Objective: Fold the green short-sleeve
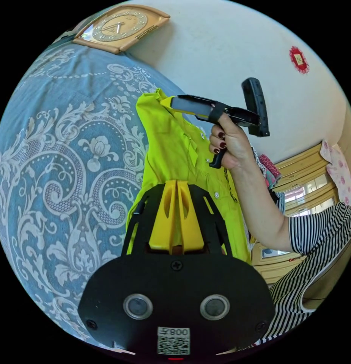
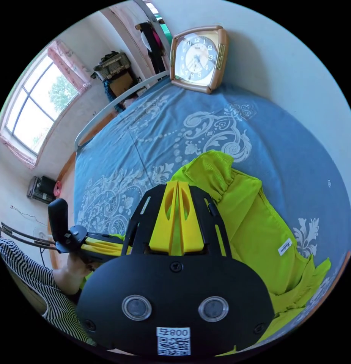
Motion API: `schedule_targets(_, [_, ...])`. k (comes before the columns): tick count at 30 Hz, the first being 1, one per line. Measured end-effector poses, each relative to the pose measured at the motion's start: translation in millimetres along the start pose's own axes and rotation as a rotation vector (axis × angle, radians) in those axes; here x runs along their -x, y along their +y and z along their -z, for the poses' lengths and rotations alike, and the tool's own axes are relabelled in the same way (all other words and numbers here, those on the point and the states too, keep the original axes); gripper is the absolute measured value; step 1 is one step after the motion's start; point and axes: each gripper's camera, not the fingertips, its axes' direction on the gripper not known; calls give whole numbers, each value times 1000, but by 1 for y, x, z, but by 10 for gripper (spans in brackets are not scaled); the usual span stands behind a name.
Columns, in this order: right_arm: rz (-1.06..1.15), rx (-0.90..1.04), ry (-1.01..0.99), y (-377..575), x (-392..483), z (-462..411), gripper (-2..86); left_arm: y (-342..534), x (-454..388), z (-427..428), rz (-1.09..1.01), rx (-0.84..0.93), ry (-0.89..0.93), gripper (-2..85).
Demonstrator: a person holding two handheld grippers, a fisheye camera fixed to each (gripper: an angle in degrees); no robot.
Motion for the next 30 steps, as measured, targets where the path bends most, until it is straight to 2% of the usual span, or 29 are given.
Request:
schedule_targets(5, [11, 114, 66, -1, -8, -17, 1, 3, 6, 7, 17, 2, 22, 2])
schedule_targets(10, [11, 73, 23, 11, -16, 14, 1, 6, 6, 18, 22, -17, 55, 2])
schedule_targets(17, [13, -28, -24, 86, -15, 88, 1, 9, -1, 39, 30, -66, -5, 2])
schedule_targets(22, [13, 95, -13, 141, -12, 76, 1, 7, -7, 43, 50, -63, -3, 2])
schedule_targets(26, [-22, 66, -38, 171, -28, 89, 1, 4, -15, 48, 47, -68, 13, 2])
schedule_targets(30, [-25, 14, -28, 211, -39, 132, 1, 1, -34, 63, -7, -191, 53, 3])
